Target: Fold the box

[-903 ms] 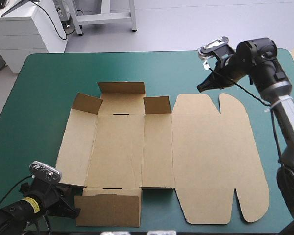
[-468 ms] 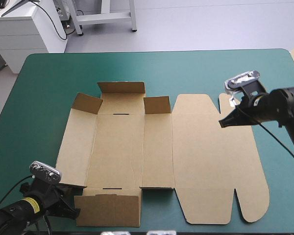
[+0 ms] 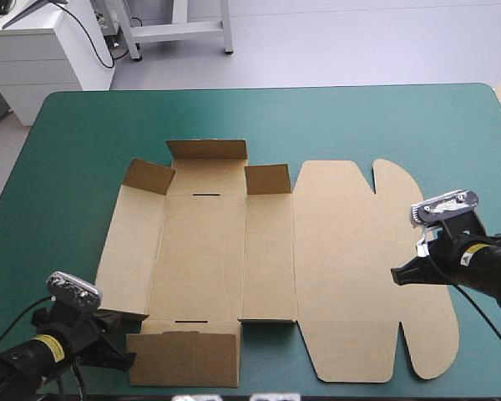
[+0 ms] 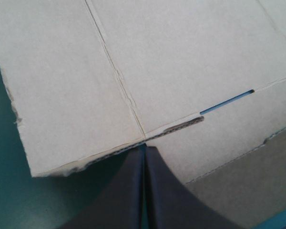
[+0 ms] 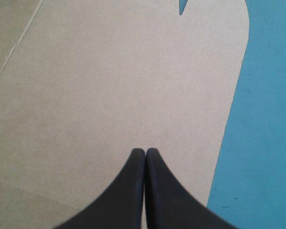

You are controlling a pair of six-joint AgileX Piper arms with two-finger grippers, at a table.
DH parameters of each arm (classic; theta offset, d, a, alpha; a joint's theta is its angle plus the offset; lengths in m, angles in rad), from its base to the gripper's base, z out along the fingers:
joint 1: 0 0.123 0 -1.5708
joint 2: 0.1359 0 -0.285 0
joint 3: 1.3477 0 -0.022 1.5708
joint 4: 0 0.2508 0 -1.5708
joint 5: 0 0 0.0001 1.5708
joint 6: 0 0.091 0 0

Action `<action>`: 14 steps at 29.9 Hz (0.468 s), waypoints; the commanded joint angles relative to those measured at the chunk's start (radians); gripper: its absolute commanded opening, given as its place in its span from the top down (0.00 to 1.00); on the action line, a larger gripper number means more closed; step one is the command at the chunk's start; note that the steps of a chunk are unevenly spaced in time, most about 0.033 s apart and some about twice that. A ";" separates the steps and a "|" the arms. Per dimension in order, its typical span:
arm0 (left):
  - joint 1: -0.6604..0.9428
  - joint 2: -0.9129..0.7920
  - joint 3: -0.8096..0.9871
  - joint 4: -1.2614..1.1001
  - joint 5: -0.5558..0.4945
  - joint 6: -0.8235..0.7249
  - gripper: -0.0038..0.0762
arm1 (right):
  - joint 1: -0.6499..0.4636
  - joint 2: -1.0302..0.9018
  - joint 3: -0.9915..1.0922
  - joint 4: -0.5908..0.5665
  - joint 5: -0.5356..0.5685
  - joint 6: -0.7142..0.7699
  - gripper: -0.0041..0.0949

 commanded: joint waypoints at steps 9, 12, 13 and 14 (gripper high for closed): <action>-0.006 0.023 -0.251 0.010 0.006 -0.006 0.96 | -0.009 -0.041 -0.006 -0.033 -0.039 0.025 0.97; -0.006 0.063 -0.311 0.053 0.008 -0.006 0.96 | -0.009 -0.041 0.009 -0.031 -0.046 0.025 0.97; -0.006 0.081 -0.332 0.067 0.011 -0.006 0.96 | -0.009 -0.041 0.014 -0.031 -0.051 0.025 0.97; -0.006 0.097 -0.352 0.079 0.014 -0.006 0.96 | -0.009 -0.041 0.018 -0.031 -0.057 0.025 0.97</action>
